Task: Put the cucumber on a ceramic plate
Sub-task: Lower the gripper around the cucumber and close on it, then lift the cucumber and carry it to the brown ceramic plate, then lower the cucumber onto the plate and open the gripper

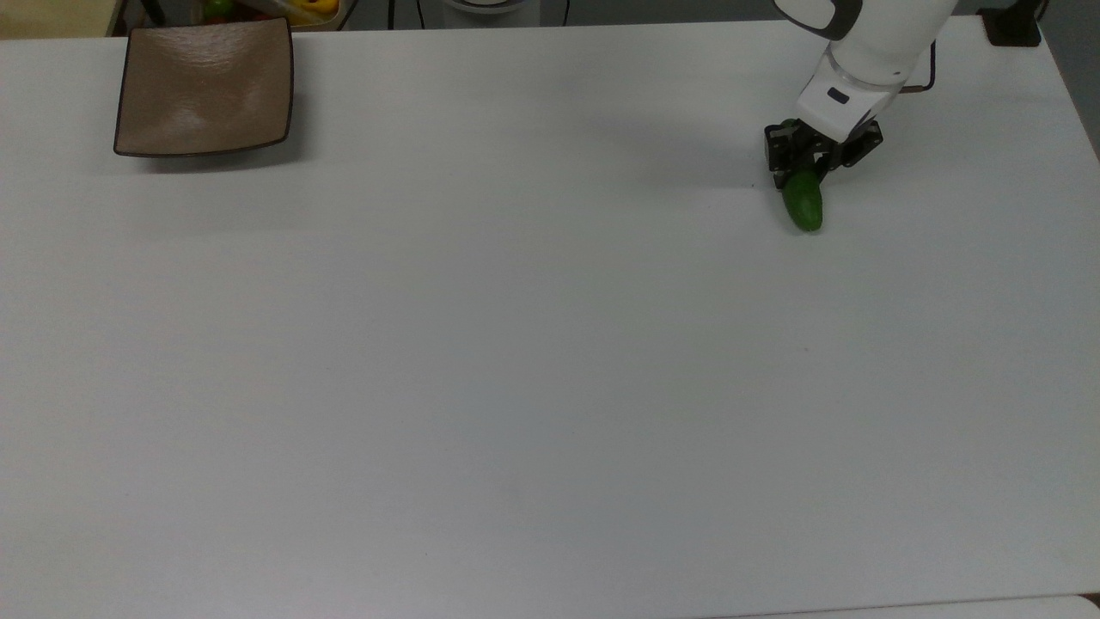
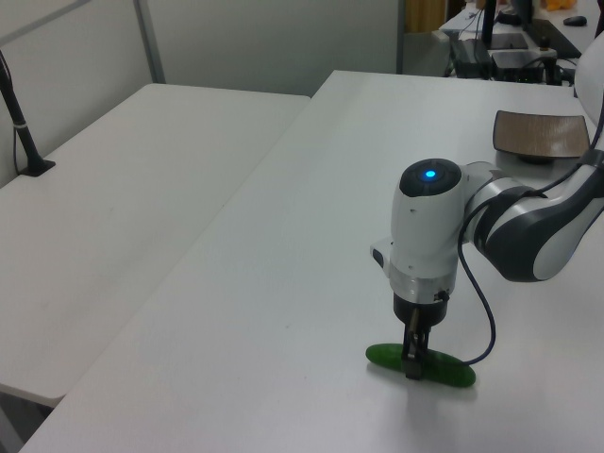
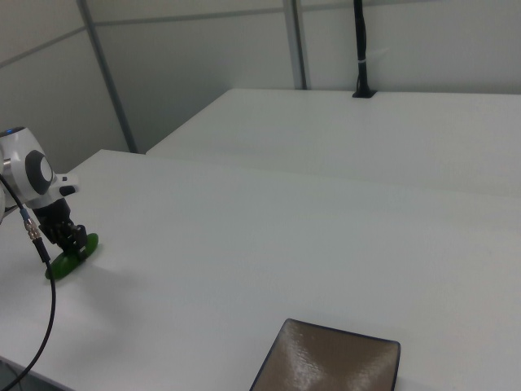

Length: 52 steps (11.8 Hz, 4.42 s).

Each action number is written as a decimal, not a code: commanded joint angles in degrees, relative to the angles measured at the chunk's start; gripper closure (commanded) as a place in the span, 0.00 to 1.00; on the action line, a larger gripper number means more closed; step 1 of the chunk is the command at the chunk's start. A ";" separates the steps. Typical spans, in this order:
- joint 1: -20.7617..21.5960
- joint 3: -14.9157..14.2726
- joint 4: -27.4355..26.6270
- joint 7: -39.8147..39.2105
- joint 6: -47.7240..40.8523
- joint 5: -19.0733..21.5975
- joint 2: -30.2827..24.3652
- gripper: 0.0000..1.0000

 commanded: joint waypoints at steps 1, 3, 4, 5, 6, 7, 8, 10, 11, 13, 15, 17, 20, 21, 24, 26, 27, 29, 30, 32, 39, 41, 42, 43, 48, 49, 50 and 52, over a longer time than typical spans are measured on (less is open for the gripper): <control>-2.17 0.54 0.26 1.43 -1.75 -1.36 -2.18 0.71; -4.80 0.54 0.26 1.17 -1.75 -1.45 -3.41 0.71; -6.29 0.45 0.26 0.99 -1.75 -2.06 -3.50 0.71; -7.70 0.10 0.26 0.73 -1.66 -3.28 -3.50 0.71; -8.93 -0.60 0.35 0.03 -1.31 -4.16 -3.50 0.71; -9.64 -2.00 0.26 -0.94 -1.14 -4.35 -3.85 0.71; -9.91 -3.93 0.17 -3.38 -1.13 -4.35 -4.81 0.71; -11.40 -6.66 -0.61 -8.83 -2.01 -3.74 -6.40 0.71; -11.93 -8.06 -1.23 -11.21 -2.97 -3.65 -7.10 0.71; -14.03 -10.44 -1.32 -18.13 -5.78 -3.21 -8.76 0.71; -15.53 -12.37 -2.37 -23.68 -8.76 -0.58 -11.66 0.71; -16.32 -15.09 -2.46 -31.67 -14.03 2.67 -14.48 0.71; -17.64 -18.09 -4.92 -38.27 -17.21 3.65 -19.57 0.71; -18.25 -19.31 -4.93 -40.39 -18.44 3.65 -20.63 0.71; -20.54 -22.65 -5.63 -46.72 -19.85 3.74 -24.76 0.71; -20.81 -26.95 -6.33 -51.55 -19.33 3.74 -24.95 0.71; -21.07 -29.32 -6.42 -55.49 -19.15 3.74 -24.86 0.71; -21.86 -33.46 -6.51 -62.70 -19.15 3.74 -24.86 0.71; -22.30 -34.69 -6.51 -64.82 -19.15 3.74 -24.69 0.71; -23.44 -37.15 -8.17 -69.13 -18.28 3.74 -24.51 0.71; -30.03 -39.45 -14.77 -78.11 -8.34 3.56 -21.00 0.71; -31.35 -39.98 -16.17 -80.39 -8.96 3.56 -20.90 0.71; -31.36 -41.55 -18.00 -82.14 -8.96 3.39 -20.90 0.71; -31.36 -42.87 -18.98 -83.90 -8.78 3.39 -20.90 0.64; -31.18 -43.06 -18.99 -84.09 -9.48 3.39 -20.90 0.00; -31.09 -43.06 -18.90 -84.00 -9.40 3.56 -20.99 0.00; -31.01 -43.06 -18.64 -83.31 -9.31 3.73 -21.17 0.00; -31.09 -43.75 -17.76 -83.04 -9.22 10.02 -22.39 0.00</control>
